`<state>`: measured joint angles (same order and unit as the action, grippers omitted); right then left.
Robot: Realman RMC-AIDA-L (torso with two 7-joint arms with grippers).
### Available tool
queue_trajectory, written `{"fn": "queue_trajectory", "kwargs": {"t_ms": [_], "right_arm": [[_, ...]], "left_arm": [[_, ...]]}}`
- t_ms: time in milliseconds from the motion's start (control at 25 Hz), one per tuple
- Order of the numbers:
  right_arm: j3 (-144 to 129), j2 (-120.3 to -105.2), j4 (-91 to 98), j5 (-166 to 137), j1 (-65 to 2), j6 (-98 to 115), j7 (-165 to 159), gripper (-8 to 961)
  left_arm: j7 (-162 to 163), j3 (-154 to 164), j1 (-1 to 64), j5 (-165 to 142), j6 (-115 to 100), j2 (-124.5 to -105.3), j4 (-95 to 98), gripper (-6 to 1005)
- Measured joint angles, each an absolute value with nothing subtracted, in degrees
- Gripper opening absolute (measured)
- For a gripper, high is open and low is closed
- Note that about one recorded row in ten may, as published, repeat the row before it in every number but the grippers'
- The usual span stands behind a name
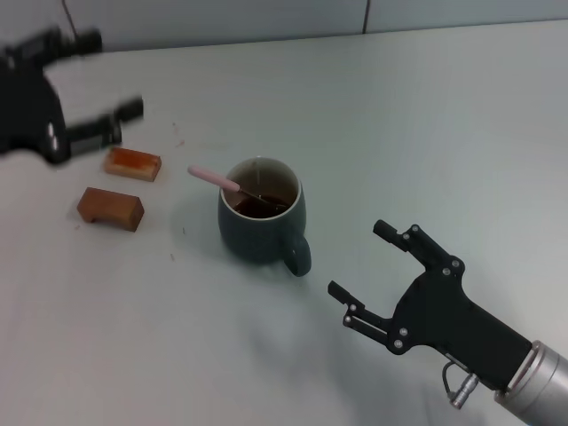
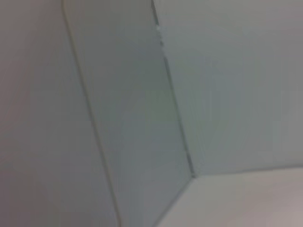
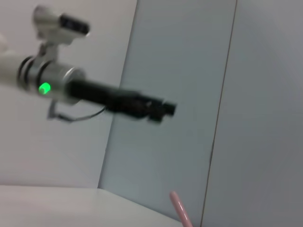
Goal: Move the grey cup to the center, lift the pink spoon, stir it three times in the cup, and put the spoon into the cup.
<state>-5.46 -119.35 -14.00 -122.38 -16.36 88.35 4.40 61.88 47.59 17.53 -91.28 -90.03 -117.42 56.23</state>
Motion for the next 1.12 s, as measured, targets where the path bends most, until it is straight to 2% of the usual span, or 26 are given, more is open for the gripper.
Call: {"fn": "queue_trajectory", "kwargs": {"t_ms": [160,440,800,1120], "right_arm": [[-5.71,-119.37,-14.25,-122.65,-16.38,88.62,4.48,832],[-7.94,-119.26,-15.29,-123.28,-15.82,90.95,4.55,832],[-10.22,-119.01,-7.46,-123.55,-16.56,94.93,3.88,832],[-13.41,-119.00,-1.84,-123.71,-20.59,94.83,-2.54,831]], "left_arm": [[51.92,47.99,13.66,-92.27,-95.69,-118.10,49.01,802],[43.41,49.44,12.54,-94.67,-96.35,-118.06,37.25,802],[39.02,50.78,16.85,-101.81,-90.48,-118.46,35.63,802],[38.56,51.35,19.43,-102.98,-90.35,-118.12,35.74,802]]}}
